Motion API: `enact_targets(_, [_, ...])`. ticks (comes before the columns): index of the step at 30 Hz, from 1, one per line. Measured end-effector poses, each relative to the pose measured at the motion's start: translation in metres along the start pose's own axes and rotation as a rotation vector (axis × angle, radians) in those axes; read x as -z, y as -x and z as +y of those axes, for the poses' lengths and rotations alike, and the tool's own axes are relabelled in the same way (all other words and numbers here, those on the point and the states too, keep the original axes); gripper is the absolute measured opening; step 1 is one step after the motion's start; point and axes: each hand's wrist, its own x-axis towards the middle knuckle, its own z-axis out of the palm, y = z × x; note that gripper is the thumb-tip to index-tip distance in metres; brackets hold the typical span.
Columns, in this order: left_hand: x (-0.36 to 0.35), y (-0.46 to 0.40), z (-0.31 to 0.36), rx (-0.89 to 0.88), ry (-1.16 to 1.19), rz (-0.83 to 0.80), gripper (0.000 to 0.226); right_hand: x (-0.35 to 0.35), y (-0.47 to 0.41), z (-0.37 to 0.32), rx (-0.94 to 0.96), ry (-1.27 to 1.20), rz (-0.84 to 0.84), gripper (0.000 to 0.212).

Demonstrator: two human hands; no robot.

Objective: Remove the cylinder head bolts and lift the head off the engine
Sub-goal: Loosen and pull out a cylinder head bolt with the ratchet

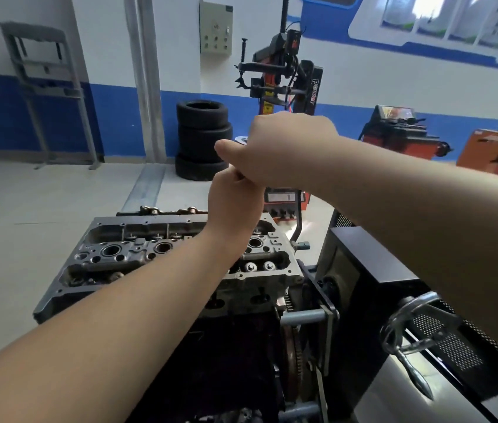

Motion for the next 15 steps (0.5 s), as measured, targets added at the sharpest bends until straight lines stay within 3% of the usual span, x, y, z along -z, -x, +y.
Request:
enact_targets(2, [0.002,-0.001,0.000,0.023,0.007,0.026,0.033,-0.004,-0.001,-0.008,-0.017,-0.017,0.064,0.047])
enact_targets(5, [0.011,-0.003,0.005,0.083,0.089,-0.094,0.013,-0.010,0.002,-0.009,0.022,-0.050,0.159,0.044])
enact_targets(9, [0.017,-0.005,0.007,0.081,0.140,-0.279,0.024,-0.013,-0.002,0.011,0.181,-0.199,0.125,0.047])
enact_targets(15, [0.014,-0.008,0.001,0.066,0.192,-0.265,0.037,-0.018,-0.011,0.016,0.307,-0.277,0.112,0.046])
